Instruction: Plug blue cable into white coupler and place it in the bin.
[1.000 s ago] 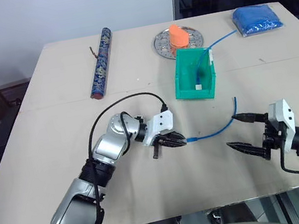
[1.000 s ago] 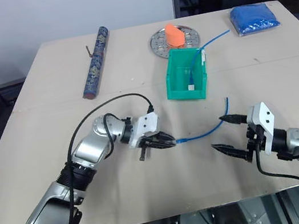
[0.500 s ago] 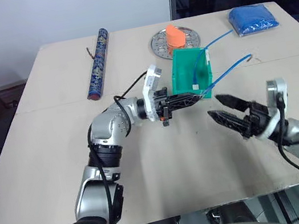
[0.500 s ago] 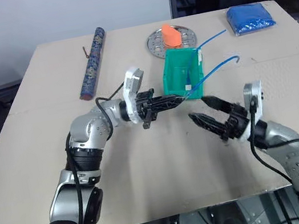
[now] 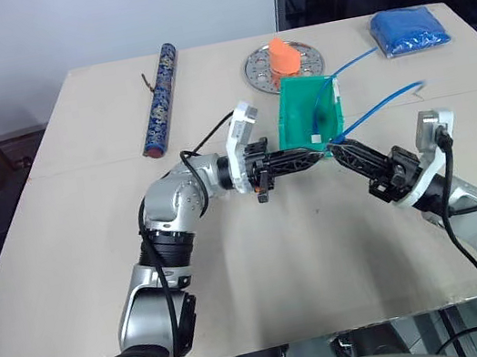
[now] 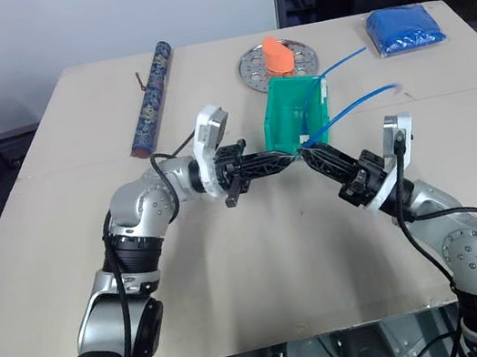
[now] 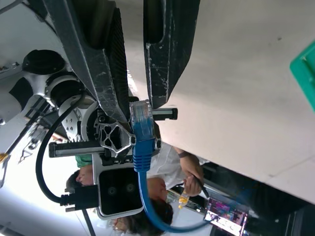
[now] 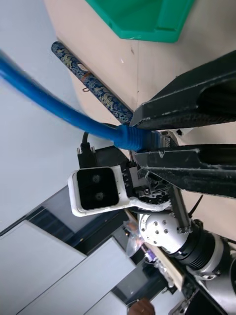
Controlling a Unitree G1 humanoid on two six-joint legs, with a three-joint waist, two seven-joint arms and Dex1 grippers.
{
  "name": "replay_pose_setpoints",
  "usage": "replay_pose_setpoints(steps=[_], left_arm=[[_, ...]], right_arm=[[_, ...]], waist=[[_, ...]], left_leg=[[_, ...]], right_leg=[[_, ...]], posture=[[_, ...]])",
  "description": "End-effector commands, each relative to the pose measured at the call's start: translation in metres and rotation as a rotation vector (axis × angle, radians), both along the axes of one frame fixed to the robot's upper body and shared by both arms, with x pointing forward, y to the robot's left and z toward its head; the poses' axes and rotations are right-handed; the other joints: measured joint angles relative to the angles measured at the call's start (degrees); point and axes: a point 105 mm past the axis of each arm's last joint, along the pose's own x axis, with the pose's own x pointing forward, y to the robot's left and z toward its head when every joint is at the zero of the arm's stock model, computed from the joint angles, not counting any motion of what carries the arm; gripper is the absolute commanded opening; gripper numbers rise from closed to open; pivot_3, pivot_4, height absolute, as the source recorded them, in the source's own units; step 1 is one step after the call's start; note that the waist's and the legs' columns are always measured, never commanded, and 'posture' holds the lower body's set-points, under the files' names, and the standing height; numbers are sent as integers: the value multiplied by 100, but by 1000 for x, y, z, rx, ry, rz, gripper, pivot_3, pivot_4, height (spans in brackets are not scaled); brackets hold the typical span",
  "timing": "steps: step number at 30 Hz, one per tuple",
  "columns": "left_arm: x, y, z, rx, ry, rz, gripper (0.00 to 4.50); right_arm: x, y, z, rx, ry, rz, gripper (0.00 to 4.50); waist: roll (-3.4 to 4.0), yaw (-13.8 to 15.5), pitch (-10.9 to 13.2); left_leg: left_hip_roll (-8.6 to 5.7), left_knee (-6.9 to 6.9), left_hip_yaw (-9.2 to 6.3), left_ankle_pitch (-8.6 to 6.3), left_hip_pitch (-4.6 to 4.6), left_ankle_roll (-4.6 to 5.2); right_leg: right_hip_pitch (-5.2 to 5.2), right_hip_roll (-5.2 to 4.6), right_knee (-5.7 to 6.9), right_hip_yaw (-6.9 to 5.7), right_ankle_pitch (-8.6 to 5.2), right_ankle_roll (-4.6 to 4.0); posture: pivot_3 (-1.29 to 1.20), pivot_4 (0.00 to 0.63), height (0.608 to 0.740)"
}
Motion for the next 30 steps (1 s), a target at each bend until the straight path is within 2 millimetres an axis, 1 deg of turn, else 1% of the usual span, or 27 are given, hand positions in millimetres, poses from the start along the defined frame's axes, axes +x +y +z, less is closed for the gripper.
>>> replay_pose_setpoints(steps=[1,3,4,5,6,7,8,9,10,11,12,14,16,18,19,20,21,23,25,28,30], left_arm=[[-1,-3,3,21,-113,33,926],[0,-1,5,24,-173,75,1784],[3,1,9,11,-207,137,2309],[6,4,13,4,-230,191,2643],[5,10,19,-5,-270,241,3098],[1,15,25,-20,-305,277,3602],[-2,18,29,-28,-327,296,3967],[-9,26,39,-72,-364,362,4413],[-14,35,47,-106,-394,433,4413],[-16,46,52,-124,-422,548,4413],[-17,58,53,-121,-452,663,4413],[-19,83,42,-55,-498,884,4413],[-22,108,27,12,-498,1101,4413],[-27,129,4,97,-483,1264,4413],[-31,138,-15,167,-471,1318,4413],[-35,143,-28,215,-465,1346,4413],[-38,143,-36,231,-454,1350,4413],[-41,141,-55,268,-419,1350,4413],[-42,138,-69,292,-394,1339,4413],[-34,134,-91,341,-362,1322,4413],[-27,135,-96,338,-340,1332,4413]], right_arm=[[-5,8,12,22,-35,53,0],[-3,7,12,28,-31,48,0],[-1,6,12,28,-30,45,0],[0,5,12,25,-28,41,0],[2,4,11,18,-28,32,0],[3,1,10,13,-27,23,0],[4,0,9,9,-26,18,0],[7,-4,7,-1,-23,-4,0],[9,-8,5,-12,-21,-21,0],[11,-12,3,-30,-20,-36,0],[12,-15,1,-42,-18,-47,0],[14,-21,-3,-59,-13,-67,0],[15,-25,-6,-67,-9,-78,0],[16,-27,-8,-70,-3,-82,0],[16,-27,-11,-78,3,-81,0],[16,-27,-12,-84,6,-80,0],[16,-27,-14,-91,9,-78,0],[16,-26,-15,-97,10,-75,0],[16,-26,-15,-99,10,-74,0],[18,-29,-14,-112,4,-89,0],[19,-30,-14,-116,2,-99,0]], waist=[[0,-7,0],[1,-10,0],[1,-13,0],[0,-10,0],[0,-11,0],[0,-12,0],[0,-10,0],[0,-12,0],[1,-9,0],[1,-16,0],[1,-8,0],[2,0,-1],[2,6,-1],[2,11,-1],[0,13,-2],[1,15,-2],[1,17,-2],[1,43,-2],[1,71,-2],[2,64,-3],[2,62,-2]], left_leg=[[0,0,0,0,0,0],[0,-1,1,0,0,0],[1,-2,3,0,0,0],[1,-3,4,0,-1,0],[2,-3,3,0,-1,0],[3,-3,2,0,-2,0],[4,-4,3,0,-2,0],[5,-5,2,0,-3,0],[7,-8,2,-1,-3,0],[9,-9,2,-1,-3,0],[10,-12,4,-1,-3,-1],[11,-13,3,-1,-2,-1],[10,-13,6,-1,-1,-1],[10,-13,6,-1,-1,-1],[10,-12,6,-1,0,-1],[10,-11,6,-1,0,-1],[10,-12,9,-1,6,-1],[9,-9,8,-1,3,-1],[10,-6,11,-1,0,-2],[10,-4,18,-1,-1,-2],[10,-5,18,-1,-2,-2]], right_leg=[[0,0,0,1,0,0],[0,0,0,1,0,0],[-2,0,0,4,0,0],[-3,0,-1,6,0,0],[-3,-5,0,6,0,-1],[-5,-9,-2,7,1,-1],[-5,-23,-2,8,1,-1],[-5,-24,-2,6,1,-1],[-7,-23,-4,6,0,-1],[-7,-25,-5,6,0,-1],[-8,-26,-9,7,0,-1],[-7,-26,-11,7,0,-1],[-6,-25,-11,9,1,-1],[-6,-25,-10,8,1,-1],[-5,-26,-10,8,1,-1],[-4,-26,-12,7,1,-1],[0,-27,-13,9,0,-1],[0,-31,-16,6,-13,-22],[2,-43,-15,-9,-21,-12],[3,-47,-15,-10,-22,-8],[2,-45,-16,-12,-21,-10]], posture=[[0,150,740],[0,150,740],[0,150,740],[0,150,740],[0,150,740],[0,150,740],[0,150,740],[0,150,740],[0,150,740],[0,150,740],[0,150,740],[0,150,740],[0,150,740],[0,150,740],[0,150,740],[0,150,740],[0,150,740],[0,150,740],[0,150,740],[0,150,740],[0,150,740]])
